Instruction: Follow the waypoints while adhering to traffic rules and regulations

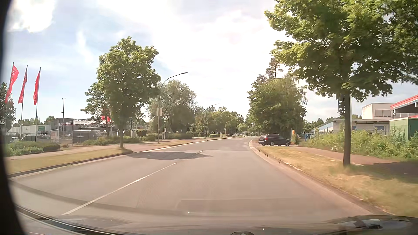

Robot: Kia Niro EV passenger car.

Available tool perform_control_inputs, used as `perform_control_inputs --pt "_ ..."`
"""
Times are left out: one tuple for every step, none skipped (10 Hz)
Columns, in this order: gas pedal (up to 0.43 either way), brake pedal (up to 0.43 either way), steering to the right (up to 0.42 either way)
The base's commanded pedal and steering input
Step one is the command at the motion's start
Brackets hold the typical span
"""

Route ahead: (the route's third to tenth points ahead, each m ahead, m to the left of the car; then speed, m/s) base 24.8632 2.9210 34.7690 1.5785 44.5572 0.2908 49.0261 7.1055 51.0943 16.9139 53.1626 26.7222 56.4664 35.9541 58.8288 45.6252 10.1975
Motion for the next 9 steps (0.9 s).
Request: perform_control_inputs --pt "0.138 0.000 0.011" --pt "0.138 0.000 0.008" --pt "0.130 0.000 0.007" --pt "0.039 0.000 0.008" --pt "0.000 0.000 0.007" --pt "0.000 0.000 0.007" --pt "0.000 0.000 0.008" --pt "0.000 0.000 0.007" --pt "0.000 0.000 0.007"
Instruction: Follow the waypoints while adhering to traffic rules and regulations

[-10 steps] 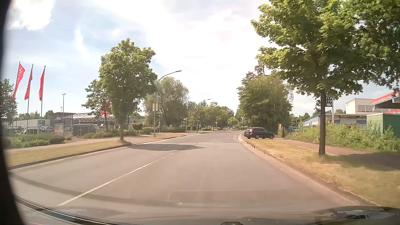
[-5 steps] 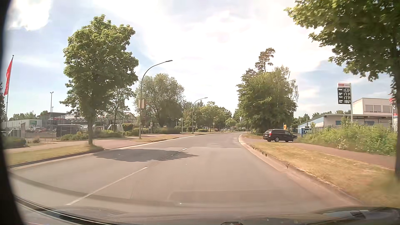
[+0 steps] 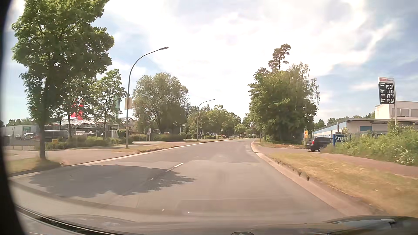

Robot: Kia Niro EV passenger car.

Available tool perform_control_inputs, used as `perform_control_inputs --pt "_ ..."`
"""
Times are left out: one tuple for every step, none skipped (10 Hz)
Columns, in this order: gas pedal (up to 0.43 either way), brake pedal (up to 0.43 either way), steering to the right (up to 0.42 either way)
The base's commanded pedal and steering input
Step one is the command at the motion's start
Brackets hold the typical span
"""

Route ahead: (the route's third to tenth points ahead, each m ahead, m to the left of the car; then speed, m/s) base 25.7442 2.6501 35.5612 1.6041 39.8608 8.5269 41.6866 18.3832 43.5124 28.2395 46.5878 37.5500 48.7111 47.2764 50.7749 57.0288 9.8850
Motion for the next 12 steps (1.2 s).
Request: perform_control_inputs --pt "0.000 0.000 0.007" --pt "0.000 0.000 0.006" --pt "0.000 0.000 0.006" --pt "0.000 0.000 0.007" --pt "0.000 0.000 0.009" --pt "0.000 0.000 0.010" --pt "0.000 0.000 0.011" --pt "0.000 0.006 0.014" --pt "0.000 0.006 0.016" --pt "0.000 0.006 0.016" --pt "0.000 0.012 0.019" --pt "0.000 0.018 0.020"
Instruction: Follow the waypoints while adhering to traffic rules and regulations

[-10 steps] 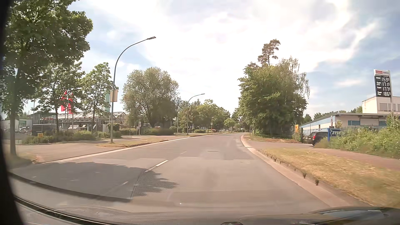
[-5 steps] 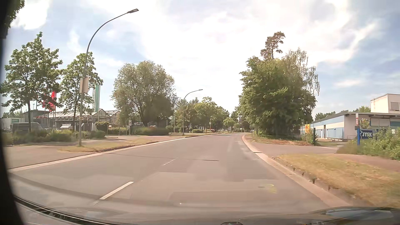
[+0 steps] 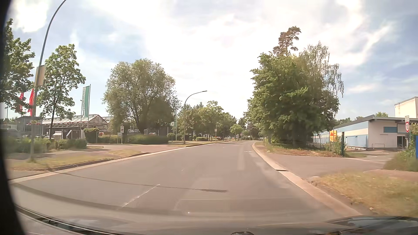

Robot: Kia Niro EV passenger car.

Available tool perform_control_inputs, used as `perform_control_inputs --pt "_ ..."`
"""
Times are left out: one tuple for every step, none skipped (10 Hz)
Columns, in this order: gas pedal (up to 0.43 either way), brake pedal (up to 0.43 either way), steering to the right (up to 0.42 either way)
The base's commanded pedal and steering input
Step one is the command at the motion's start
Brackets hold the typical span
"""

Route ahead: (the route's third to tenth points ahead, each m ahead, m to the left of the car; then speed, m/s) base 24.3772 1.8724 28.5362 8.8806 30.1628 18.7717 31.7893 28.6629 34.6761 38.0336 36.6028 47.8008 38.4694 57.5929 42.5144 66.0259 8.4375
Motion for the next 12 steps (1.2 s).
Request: perform_control_inputs --pt "0.000 0.030 0.019" --pt "0.000 0.049 0.020" --pt "0.000 0.061 0.020" --pt "0.000 0.073 0.020" --pt "0.000 0.079 0.020" --pt "0.000 0.085 0.020" --pt "0.000 0.098 0.019" --pt "0.000 0.098 0.017" --pt "0.000 0.110 0.016" --pt "0.000 0.122 0.016" --pt "0.000 0.128 0.017" --pt "0.000 0.140 0.016"
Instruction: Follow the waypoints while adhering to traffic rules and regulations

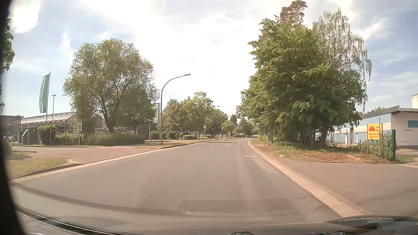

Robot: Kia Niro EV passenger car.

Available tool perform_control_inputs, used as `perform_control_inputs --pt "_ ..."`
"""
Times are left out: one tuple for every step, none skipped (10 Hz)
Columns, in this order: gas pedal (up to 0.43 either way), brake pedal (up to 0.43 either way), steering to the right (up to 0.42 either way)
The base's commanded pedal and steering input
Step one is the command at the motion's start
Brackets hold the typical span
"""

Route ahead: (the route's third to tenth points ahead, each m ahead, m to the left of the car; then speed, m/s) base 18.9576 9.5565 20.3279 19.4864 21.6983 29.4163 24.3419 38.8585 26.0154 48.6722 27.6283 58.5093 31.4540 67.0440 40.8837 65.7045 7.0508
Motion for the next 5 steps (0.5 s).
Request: perform_control_inputs --pt "0.000 0.152 0.016" --pt "0.000 0.177 0.016" --pt "0.000 0.183 0.016" --pt "0.000 0.183 0.016" --pt "0.000 0.195 0.015"
